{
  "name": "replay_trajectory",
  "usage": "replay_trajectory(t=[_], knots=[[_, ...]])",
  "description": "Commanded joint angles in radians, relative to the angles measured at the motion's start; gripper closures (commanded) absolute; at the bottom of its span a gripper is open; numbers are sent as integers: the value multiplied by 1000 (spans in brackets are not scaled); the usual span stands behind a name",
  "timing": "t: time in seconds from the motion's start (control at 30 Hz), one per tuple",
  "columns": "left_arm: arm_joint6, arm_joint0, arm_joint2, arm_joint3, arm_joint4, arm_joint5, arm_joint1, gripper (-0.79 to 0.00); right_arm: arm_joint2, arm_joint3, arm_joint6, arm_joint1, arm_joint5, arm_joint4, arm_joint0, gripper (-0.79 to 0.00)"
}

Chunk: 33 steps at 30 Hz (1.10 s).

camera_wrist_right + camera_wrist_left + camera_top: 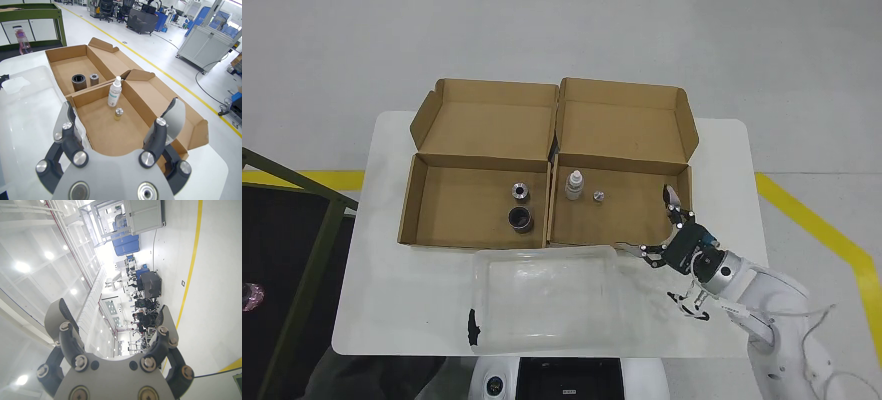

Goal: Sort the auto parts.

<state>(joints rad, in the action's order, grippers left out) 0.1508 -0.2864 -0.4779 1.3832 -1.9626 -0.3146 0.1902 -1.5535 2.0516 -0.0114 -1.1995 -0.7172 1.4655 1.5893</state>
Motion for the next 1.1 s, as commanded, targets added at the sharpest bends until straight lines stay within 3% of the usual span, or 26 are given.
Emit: replay_trajectory(t=[0.0,0.53,1.07], knots=[[0,0,0,0,0,0,0,-785,-27,5,21,4,-7,4,28,-763],[0,0,0,0,0,0,0,-785,-209,18,90,25,-1,-46,154,-785],[0,0,0,0,0,0,0,-785,-235,20,92,31,4,-62,152,-785]])
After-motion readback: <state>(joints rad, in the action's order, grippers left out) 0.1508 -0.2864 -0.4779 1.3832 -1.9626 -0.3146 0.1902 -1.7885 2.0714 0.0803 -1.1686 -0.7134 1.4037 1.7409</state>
